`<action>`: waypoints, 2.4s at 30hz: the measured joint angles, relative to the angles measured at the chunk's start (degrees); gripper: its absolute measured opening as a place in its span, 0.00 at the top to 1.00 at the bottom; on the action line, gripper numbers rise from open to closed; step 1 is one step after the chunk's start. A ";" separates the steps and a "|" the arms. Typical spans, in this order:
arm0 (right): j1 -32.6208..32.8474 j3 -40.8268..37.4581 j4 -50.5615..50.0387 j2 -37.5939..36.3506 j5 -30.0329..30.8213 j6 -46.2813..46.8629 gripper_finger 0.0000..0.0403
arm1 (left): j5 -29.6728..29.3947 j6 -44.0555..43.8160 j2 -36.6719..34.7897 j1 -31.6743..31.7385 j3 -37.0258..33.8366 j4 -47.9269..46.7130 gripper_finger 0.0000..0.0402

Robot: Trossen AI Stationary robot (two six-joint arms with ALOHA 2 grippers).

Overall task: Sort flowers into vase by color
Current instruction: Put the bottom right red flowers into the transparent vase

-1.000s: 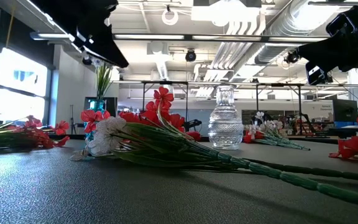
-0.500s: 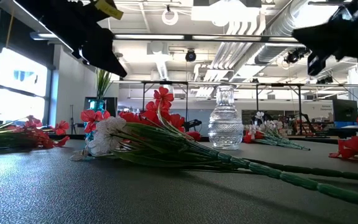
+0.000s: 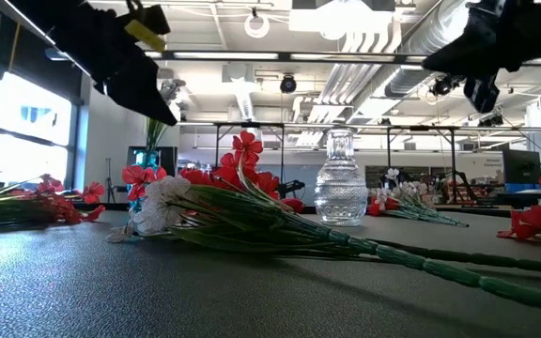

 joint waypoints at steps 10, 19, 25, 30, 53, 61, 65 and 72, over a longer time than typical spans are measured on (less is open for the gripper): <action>11.57 25.13 -45.25 29.09 -10.03 35.42 0.95 | -0.64 -6.34 0.00 0.00 0.00 -5.20 0.74; 24.63 28.81 -43.77 42.63 -25.42 54.41 0.59 | -1.59 -6.67 0.01 0.00 0.00 -5.24 0.74; 31.86 28.81 -41.98 49.61 -27.31 70.99 0.42 | -1.66 -6.67 0.02 0.00 0.00 -5.21 0.74; 35.67 28.81 -38.93 55.43 -27.38 76.20 0.42 | -1.66 -6.51 0.02 0.00 0.00 -5.19 0.74; 37.30 28.79 -39.85 53.64 -21.17 75.67 0.96 | -1.60 -6.69 0.02 0.02 0.00 -5.09 0.74; 38.65 28.79 -32.84 45.21 8.76 56.99 0.98 | -1.58 -7.70 0.02 0.02 0.00 -5.08 0.74; 38.59 28.43 -19.23 44.66 33.10 32.44 0.99 | -1.37 -8.20 0.02 0.02 0.00 -4.80 0.74; 34.50 15.96 42.90 45.34 30.88 -23.29 1.00 | -1.30 -8.16 0.02 -0.41 0.00 -4.31 0.74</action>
